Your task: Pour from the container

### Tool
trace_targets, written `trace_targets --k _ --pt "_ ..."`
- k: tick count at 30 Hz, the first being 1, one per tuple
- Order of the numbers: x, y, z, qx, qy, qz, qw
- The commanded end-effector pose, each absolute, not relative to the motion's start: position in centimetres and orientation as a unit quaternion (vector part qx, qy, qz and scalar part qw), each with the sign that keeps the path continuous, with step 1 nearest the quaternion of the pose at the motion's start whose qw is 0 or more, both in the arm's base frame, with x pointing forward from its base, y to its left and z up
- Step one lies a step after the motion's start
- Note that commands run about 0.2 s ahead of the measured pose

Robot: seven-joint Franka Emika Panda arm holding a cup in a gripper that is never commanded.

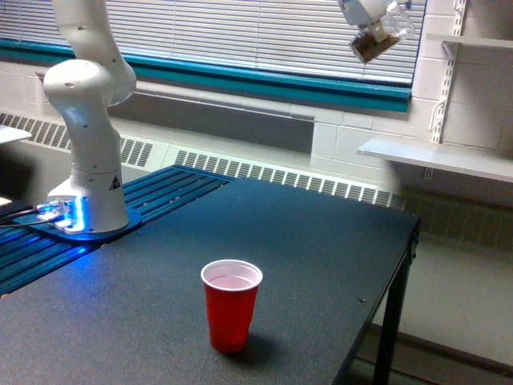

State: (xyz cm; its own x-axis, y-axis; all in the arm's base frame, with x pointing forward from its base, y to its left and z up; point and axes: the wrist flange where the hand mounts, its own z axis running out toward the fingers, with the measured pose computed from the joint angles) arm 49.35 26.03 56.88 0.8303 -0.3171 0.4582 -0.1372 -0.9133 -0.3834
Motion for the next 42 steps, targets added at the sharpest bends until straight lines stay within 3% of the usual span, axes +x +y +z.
trace_targets --k 1,21,42 --pt "49.4 25.8 57.9 -0.941 0.101 -0.291 0.141" --pt "50.3 22.2 55.3 -0.929 0.057 -0.364 0.029" --pt "52.2 14.4 49.3 -0.919 0.126 -0.373 -0.013"
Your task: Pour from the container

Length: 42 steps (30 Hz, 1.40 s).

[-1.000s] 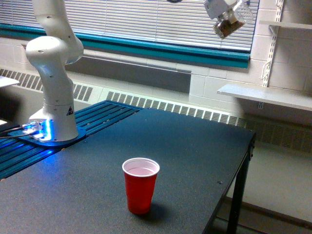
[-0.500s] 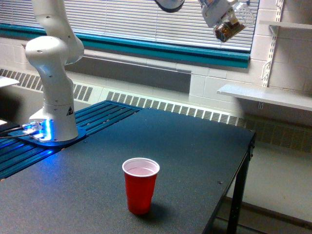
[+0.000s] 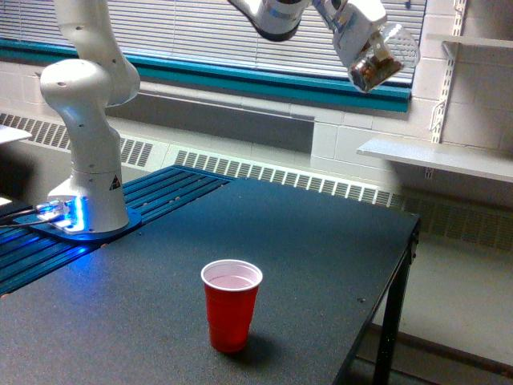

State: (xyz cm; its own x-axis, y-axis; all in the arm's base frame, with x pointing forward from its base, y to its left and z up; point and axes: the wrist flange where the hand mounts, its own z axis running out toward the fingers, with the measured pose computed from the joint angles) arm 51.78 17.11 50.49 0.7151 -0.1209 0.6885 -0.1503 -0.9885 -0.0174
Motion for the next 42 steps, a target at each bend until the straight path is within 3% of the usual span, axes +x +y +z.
trace_targets --k 1,17,42 --pt "52.2 13.9 49.1 0.919 -0.130 0.372 0.015" --pt "50.9 4.6 45.1 0.900 -0.198 0.386 0.049" --pt "44.4 -8.9 39.4 0.878 -0.298 0.357 0.111"
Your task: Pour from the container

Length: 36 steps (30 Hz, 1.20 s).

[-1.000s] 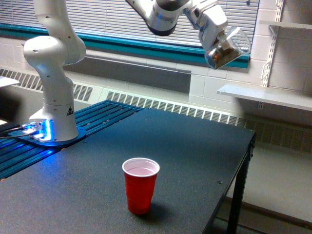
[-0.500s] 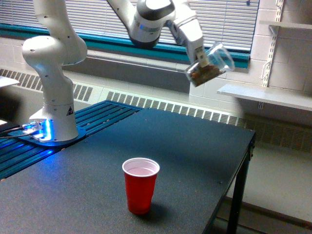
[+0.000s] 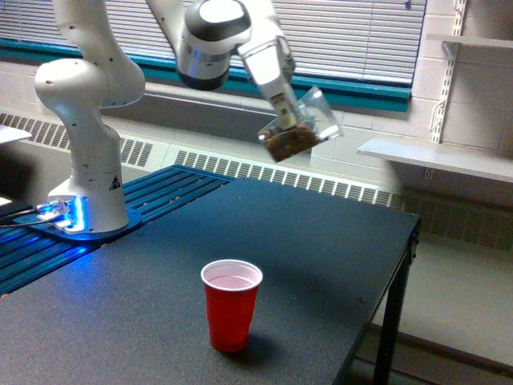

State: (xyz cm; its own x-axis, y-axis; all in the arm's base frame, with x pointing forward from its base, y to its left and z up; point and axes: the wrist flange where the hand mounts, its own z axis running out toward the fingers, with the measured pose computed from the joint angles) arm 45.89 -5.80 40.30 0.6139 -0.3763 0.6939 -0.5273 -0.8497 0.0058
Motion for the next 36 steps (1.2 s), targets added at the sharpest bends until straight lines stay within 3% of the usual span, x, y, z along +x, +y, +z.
trace_targets --k 1,36 --pt "44.1 -9.4 39.1 0.877 -0.302 0.354 0.116" --pt "41.6 -17.5 31.4 0.867 -0.369 0.273 0.193"
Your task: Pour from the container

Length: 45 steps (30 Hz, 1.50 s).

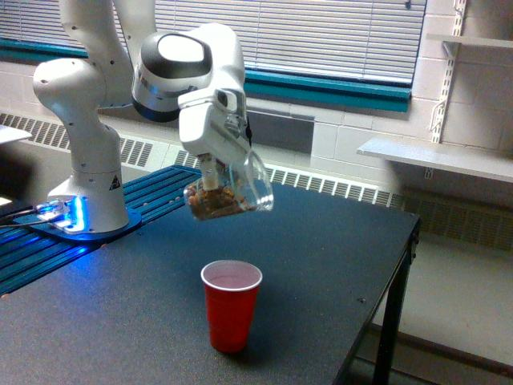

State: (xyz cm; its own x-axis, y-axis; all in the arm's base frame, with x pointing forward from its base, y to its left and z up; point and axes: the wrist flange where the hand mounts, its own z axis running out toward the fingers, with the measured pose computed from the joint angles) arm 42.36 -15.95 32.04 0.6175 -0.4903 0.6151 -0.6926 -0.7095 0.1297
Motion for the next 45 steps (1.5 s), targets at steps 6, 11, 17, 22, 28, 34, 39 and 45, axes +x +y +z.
trace_targets --k 6,11,17,22,28,34,39,45 --pt "41.1 -18.5 30.7 0.861 -0.388 0.257 0.204" --pt "40.7 -19.2 30.2 0.856 -0.400 0.246 0.216" --pt "40.1 -19.6 29.3 0.856 -0.404 0.231 0.225" --pt "39.7 -19.4 28.6 0.858 -0.406 0.218 0.229" --pt "39.2 -19.3 27.8 0.861 -0.403 0.201 0.237" --pt "39.2 -19.3 27.4 0.865 -0.395 0.188 0.245" --pt "39.4 -19.3 27.3 0.868 -0.386 0.181 0.254" --pt "39.7 -19.4 27.0 0.873 -0.369 0.170 0.271"
